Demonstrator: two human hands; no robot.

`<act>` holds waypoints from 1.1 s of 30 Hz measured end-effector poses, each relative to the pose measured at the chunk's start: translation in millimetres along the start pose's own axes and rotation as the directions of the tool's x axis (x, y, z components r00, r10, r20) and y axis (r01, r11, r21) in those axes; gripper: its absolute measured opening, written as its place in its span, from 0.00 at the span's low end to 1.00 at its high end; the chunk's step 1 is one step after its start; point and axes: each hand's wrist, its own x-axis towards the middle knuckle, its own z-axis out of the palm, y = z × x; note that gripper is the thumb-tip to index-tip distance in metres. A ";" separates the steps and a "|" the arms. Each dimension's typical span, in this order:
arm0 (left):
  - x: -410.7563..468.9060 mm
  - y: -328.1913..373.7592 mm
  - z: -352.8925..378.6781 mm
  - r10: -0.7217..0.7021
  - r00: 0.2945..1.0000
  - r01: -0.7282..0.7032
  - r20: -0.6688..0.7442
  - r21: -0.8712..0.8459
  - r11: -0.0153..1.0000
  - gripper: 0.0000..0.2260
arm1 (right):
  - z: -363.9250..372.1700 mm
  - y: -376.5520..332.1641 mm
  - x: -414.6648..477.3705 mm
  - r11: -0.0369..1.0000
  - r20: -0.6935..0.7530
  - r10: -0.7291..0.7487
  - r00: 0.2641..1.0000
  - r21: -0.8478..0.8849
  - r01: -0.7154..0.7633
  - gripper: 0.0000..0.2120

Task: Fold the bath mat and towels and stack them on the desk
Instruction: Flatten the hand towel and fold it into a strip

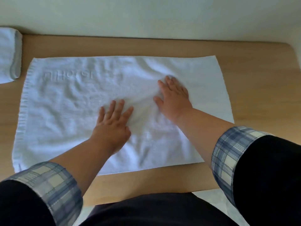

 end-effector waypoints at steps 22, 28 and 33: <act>27.7 174.9 18.5 0.115 0.981 -0.130 0.155 0.090 0.987 0.30 | -42.5 140.7 64.3 0.994 0.013 -0.036 0.999 -0.103 0.037 0.37; 27.4 180.2 11.2 0.103 0.975 -0.127 0.198 0.110 0.986 0.40 | -29.2 97.1 16.5 0.987 -0.054 -0.141 0.989 0.072 0.144 0.32; 26.3 184.8 13.6 0.074 0.976 -0.095 0.203 0.099 0.991 0.48 | 8.3 118.0 -70.2 0.999 -0.021 -0.025 0.999 0.037 0.026 0.31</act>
